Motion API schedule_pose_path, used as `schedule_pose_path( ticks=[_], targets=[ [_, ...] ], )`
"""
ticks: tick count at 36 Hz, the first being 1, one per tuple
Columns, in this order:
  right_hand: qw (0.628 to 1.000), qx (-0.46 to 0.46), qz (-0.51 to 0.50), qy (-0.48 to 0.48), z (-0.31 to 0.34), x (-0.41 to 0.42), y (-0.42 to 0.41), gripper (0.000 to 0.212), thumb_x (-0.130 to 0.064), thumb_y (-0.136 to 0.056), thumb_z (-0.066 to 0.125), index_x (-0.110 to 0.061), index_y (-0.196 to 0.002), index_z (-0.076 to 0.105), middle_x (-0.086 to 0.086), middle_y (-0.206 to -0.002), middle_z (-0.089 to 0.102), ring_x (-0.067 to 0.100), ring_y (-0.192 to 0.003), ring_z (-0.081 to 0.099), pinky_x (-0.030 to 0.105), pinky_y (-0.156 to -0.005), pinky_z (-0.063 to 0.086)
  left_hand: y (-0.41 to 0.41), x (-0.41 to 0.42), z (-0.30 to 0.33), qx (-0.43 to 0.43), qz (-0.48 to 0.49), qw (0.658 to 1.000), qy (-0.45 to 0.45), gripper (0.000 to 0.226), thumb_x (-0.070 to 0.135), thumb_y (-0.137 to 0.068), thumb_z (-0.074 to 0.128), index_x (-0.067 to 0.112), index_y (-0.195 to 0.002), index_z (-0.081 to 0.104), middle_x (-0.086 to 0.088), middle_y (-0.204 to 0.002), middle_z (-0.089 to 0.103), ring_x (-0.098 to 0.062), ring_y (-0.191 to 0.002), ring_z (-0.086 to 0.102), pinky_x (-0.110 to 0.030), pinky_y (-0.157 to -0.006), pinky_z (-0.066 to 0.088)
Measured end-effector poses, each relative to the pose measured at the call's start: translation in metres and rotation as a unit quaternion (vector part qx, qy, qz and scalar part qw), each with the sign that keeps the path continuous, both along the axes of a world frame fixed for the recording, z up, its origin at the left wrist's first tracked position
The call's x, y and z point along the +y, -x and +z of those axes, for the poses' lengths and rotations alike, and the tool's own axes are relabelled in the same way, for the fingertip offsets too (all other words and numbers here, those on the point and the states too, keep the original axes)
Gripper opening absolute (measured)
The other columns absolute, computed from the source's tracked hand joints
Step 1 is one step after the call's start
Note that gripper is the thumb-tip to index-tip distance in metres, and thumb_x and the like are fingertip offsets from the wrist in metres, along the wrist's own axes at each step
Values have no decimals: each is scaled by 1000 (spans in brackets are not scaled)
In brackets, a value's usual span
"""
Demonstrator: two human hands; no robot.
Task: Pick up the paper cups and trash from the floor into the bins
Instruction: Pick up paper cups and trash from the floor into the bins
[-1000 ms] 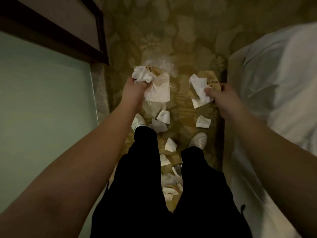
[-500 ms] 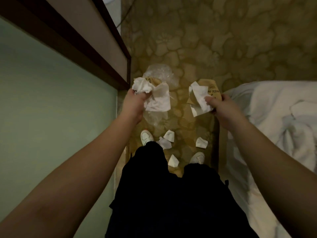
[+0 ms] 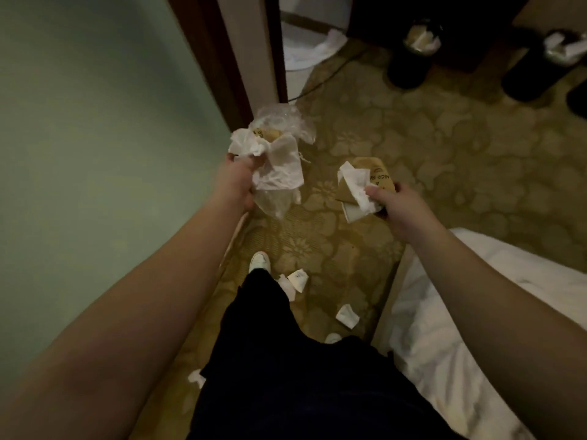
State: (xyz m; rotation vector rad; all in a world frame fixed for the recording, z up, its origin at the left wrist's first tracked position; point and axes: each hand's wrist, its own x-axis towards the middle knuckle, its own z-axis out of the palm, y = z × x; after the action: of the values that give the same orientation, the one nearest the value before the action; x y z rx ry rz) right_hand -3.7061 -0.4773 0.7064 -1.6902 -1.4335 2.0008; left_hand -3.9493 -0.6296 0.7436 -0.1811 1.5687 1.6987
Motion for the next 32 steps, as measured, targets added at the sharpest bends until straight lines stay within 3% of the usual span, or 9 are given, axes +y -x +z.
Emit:
schedule_pose_path(
  ticks=[3,8,11,15,18,24,27,29,32],
  targets=[
    [999,18,27,-5,15,-9,-13,59,-28,-81,81,-12,-131,54,7,-113,69,23,-95,72,37,-81,60,-30,-36,21,9,55,998,-6,47,0,-88,69,16,-130,55,-10,-115,69,-30,-99,70,-41,-64,60],
    [995,25,97,-6,42,-38,-11,61,-28,-83,79,-12,-135,51,6,-113,67,22,-94,71,31,-71,59,-71,-104,49,23,131,991,15,29,0,-90,67,18,-109,55,-7,-104,68,-25,-89,70,-35,-57,58],
    [990,45,135,2,57,-64,1,58,-25,-85,77,-11,-134,49,6,-113,66,22,-93,70,29,-64,58,-87,-147,59,42,170,984,43,34,2,-90,67,12,-121,56,-4,-100,68,-22,-87,69,-32,-57,57],
    [978,65,197,6,63,-101,21,57,-25,-85,78,-11,-132,50,8,-114,66,26,-98,69,41,-81,61,-102,-200,63,52,226,970,66,37,0,-90,66,12,-123,56,-4,-102,67,-26,-93,68,-38,-70,58],
    [968,75,240,7,64,-130,35,60,-28,-83,79,-13,-134,51,8,-116,66,27,-99,69,40,-75,60,-115,-237,58,54,265,960,78,37,1,-88,68,16,-119,56,-4,-106,67,-29,-101,67,-46,-83,58],
    [944,76,321,26,52,-193,53,56,-26,-85,77,-11,-132,51,8,-114,66,24,-95,70,31,-64,58,-145,-309,44,27,338,937,88,36,2,-90,68,15,-120,54,1,-101,65,-18,-87,66,-32,-60,56],
    [926,68,370,34,41,-228,63,56,-25,-86,77,-9,-133,50,9,-117,66,24,-97,70,31,-65,58,-158,-350,32,10,381,919,98,35,3,-88,71,19,-115,55,-5,-114,67,-25,-97,67,-44,-76,60],
    [910,53,411,36,34,-255,70,54,-25,-86,76,-11,-132,50,8,-117,65,24,-99,69,35,-73,59,-170,-378,25,-3,415,904,96,38,2,-86,71,20,-115,56,-8,-120,66,-29,-103,67,-50,-85,58],
    [880,35,471,41,25,-300,78,55,-26,-87,76,-12,-133,49,5,-115,64,24,-99,68,34,-76,59,-189,-423,19,-25,460,883,90,41,1,-87,70,21,-120,55,-6,-118,67,-29,-102,67,-47,-78,59]
  ],
)
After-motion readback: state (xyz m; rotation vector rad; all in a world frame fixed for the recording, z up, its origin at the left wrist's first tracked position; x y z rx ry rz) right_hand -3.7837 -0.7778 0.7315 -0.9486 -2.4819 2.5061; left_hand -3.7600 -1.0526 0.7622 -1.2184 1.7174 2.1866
